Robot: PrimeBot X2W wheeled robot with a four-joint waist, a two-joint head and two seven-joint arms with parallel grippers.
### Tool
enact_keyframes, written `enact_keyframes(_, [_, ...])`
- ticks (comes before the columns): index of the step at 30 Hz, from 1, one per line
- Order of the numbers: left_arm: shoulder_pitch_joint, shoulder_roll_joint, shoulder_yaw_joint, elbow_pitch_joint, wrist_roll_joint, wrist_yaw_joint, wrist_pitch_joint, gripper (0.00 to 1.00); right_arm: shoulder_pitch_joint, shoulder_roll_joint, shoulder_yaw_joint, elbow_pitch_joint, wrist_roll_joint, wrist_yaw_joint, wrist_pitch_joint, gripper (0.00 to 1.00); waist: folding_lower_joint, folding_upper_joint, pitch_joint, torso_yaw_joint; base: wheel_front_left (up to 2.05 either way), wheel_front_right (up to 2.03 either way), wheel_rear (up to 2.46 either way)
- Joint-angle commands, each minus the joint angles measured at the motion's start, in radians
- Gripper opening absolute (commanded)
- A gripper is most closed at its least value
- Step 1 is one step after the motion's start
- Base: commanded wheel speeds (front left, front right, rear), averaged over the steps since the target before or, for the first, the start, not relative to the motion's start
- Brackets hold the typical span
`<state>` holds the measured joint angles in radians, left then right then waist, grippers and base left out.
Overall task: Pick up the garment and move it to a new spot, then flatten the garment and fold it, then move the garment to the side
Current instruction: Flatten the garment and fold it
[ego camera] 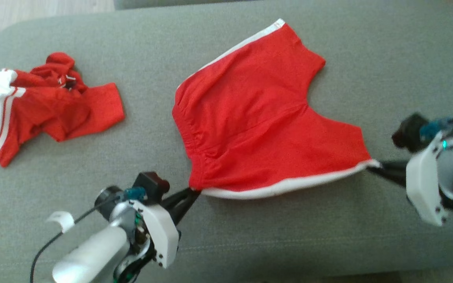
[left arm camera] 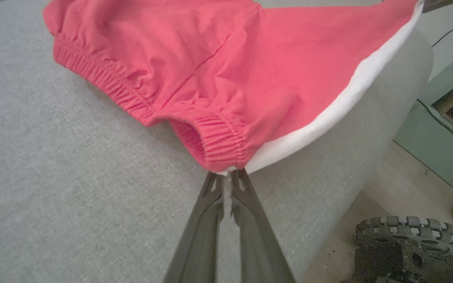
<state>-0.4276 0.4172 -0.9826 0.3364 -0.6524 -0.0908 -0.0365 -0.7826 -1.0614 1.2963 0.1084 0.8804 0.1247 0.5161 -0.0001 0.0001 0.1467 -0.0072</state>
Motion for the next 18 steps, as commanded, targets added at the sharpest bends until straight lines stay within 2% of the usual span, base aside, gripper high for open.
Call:
enact_keyframes(1, [-0.055,0.035,0.048,-0.030,-0.002,0.006,-0.002,0.00,-0.027,-0.034,-0.025,-0.020,0.002,0.006,-0.012,0.00,0.0001,-0.0001,0.016,0.003,0.00,0.00,0.00])
enact_keyframes(9, [-0.169,0.038,0.116,-0.125,-0.023,0.031,0.025,0.00,-0.226,0.004,-0.036,0.006,-0.006,0.006,0.008,0.00,0.0001,-0.0001,0.124,0.051,0.00,0.00,0.00])
enact_keyframes(18, [-0.321,-0.006,0.158,-0.097,-0.027,0.022,0.025,0.00,-0.437,0.045,-0.023,0.091,-0.009,0.006,0.053,0.00,0.0001,-0.0001,0.231,0.121,0.00,0.00,0.00])
